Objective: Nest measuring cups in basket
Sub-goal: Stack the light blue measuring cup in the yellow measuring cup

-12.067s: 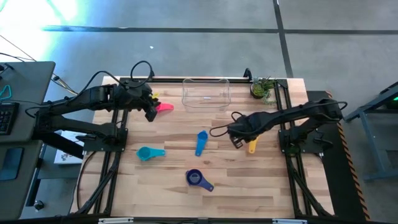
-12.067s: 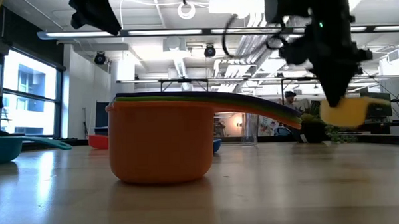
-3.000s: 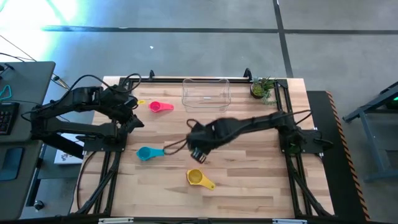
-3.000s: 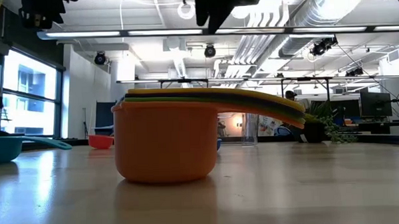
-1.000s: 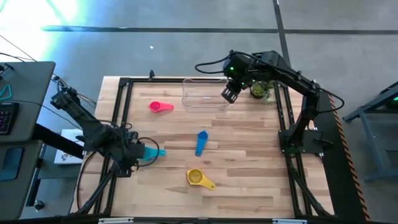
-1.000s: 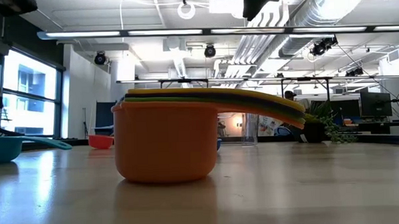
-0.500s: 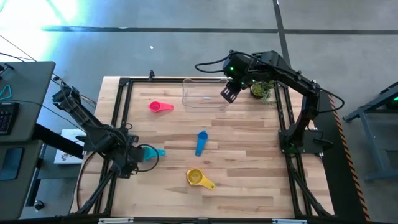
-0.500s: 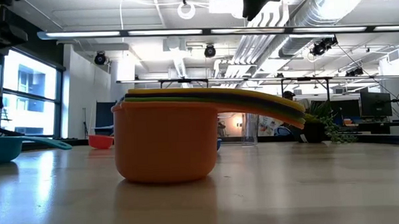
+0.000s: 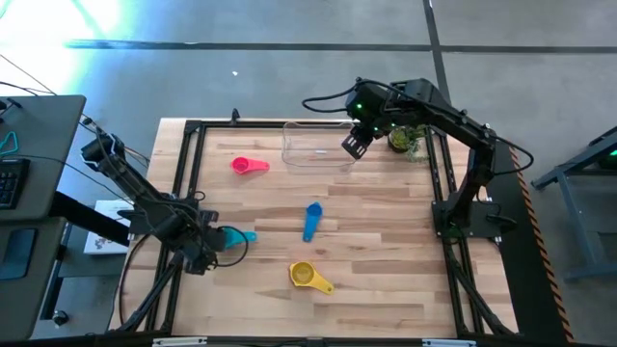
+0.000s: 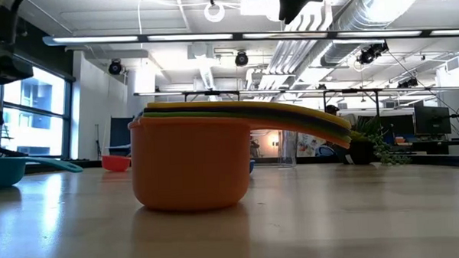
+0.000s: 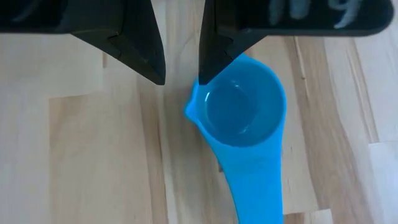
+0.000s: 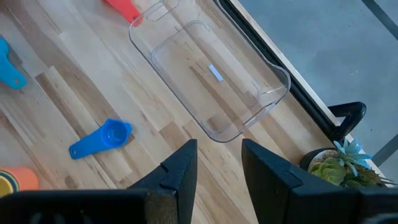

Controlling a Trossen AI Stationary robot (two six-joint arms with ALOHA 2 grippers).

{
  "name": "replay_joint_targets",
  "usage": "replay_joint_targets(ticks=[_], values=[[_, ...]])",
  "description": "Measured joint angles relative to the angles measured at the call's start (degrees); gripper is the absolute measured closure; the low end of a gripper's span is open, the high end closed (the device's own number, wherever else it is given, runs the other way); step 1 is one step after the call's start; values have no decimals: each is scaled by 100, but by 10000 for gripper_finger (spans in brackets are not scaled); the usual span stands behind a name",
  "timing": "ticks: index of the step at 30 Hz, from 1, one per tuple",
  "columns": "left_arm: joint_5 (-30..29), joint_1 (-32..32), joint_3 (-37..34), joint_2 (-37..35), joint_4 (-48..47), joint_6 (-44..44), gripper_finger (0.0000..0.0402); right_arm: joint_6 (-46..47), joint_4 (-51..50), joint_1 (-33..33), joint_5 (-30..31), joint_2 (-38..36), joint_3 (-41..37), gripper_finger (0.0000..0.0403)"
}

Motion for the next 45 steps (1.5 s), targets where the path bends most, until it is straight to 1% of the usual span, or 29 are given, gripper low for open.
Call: replay_joint_targets(ticks=[8,11,15,21,26,29,34,38,45], values=[[-55,159,-319,3,398,34,314,0,52,0,2,0,0,284],[-55,268,-372,4,611,261,314,0,59,0,2,2,0,284],[-47,382,-378,4,648,549,314,2,61,0,2,2,0,284],[347,446,-378,4,656,649,314,0,61,0,2,2,0,284],[314,446,-378,15,655,756,314,0,61,0,2,2,0,284],[312,446,-378,150,652,852,314,0,61,0,2,2,0,284],[308,444,-378,583,653,902,314,0,63,0,2,2,0,284],[85,444,-378,876,685,756,314,0,63,0,2,2,0,284],[56,444,-378,1062,770,733,316,0,63,0,2,2,0,284]])
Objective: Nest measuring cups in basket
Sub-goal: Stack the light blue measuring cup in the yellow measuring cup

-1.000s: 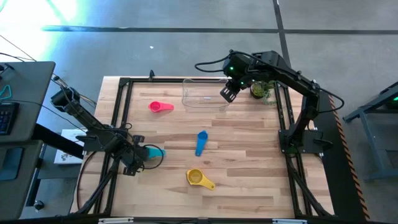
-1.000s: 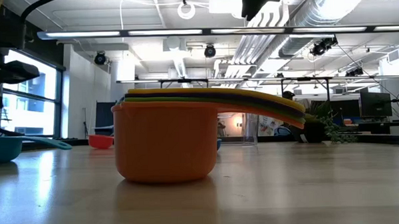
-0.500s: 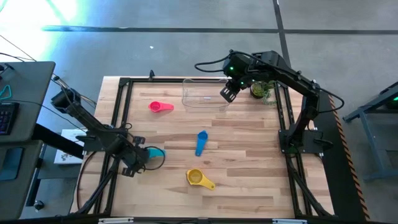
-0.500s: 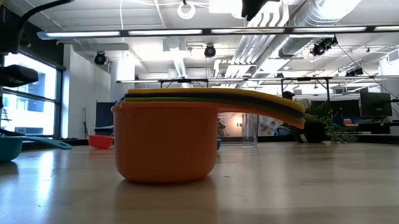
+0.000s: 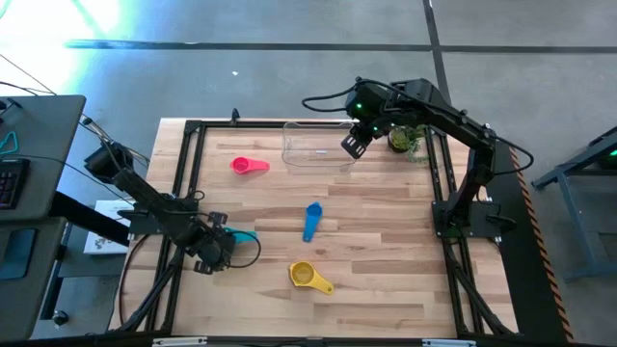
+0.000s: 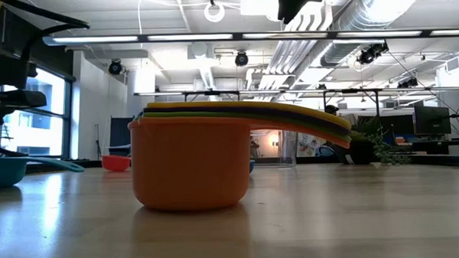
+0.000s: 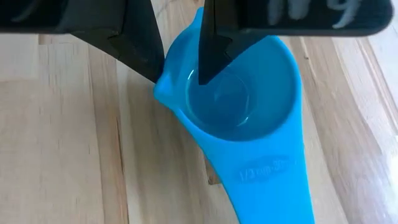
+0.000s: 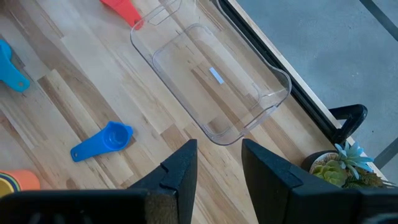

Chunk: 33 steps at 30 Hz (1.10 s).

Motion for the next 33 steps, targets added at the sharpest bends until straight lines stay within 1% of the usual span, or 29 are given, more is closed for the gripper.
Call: replay_joint_targets(ticks=[4,9,17,20,25,30,33], values=[[-2,0,0,6,99,9,340,0,0,0,0,0,0,284],[0,0,0,9,215,26,391,2,0,0,0,0,0,284],[12,0,74,15,156,33,393,48,0,0,-18,0,0,284],[-3,0,335,15,-35,275,396,250,0,0,-85,0,0,284],[-118,11,952,15,-385,888,394,522,0,16,-367,0,0,284],[-154,218,1645,15,-738,1516,394,777,2,119,-479,0,0,284],[-270,397,2038,15,-894,2010,394,1017,2,218,-577,0,0,284]])
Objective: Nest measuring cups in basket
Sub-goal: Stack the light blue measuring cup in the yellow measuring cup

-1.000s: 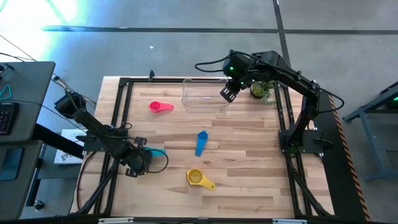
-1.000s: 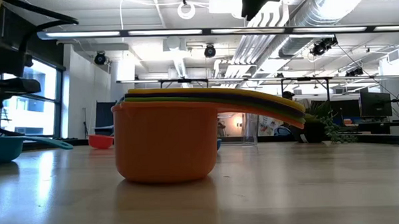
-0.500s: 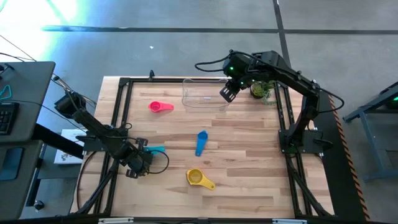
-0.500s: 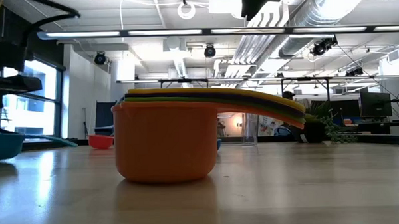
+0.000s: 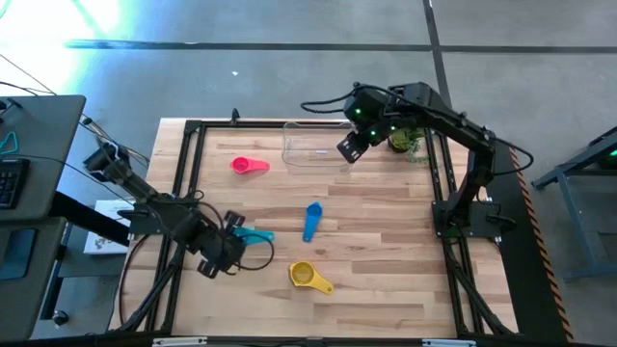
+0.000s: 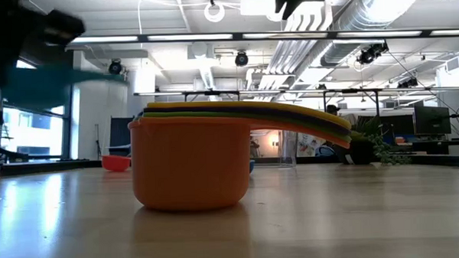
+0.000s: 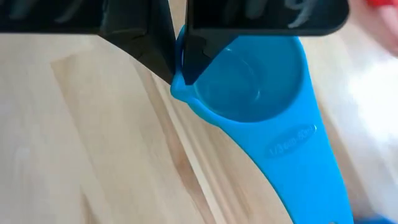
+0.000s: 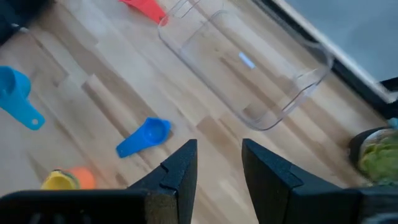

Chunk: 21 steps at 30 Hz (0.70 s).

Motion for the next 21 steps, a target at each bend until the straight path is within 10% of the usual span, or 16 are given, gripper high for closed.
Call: replay_joint_targets(ticks=[21], values=[[-262,927,1886,261,637,2086,394,1166,98,681,88,2,2,284]])
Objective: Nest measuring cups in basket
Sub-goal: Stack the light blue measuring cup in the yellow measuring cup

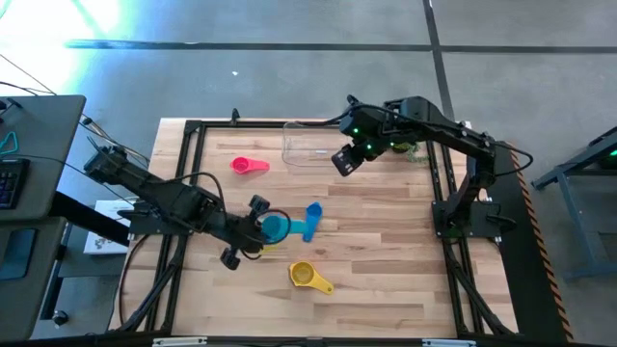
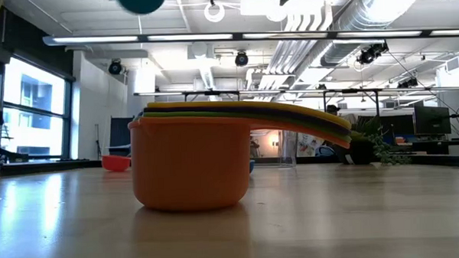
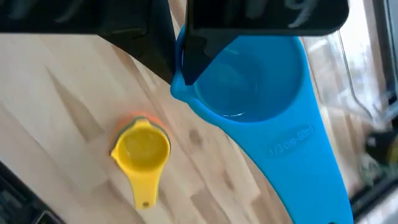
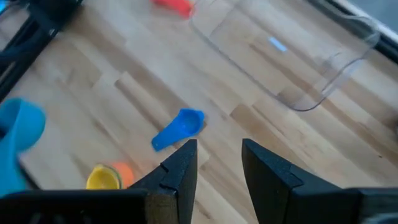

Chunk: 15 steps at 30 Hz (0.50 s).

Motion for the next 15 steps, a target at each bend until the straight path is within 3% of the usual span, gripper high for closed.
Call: replay_joint_targets(ticks=[9,15], values=[[73,0,284,777,528,425,394,973,25,-38,1075,2,0,284],[242,0,284,1333,667,517,394,1440,29,-119,1230,2,0,284]])
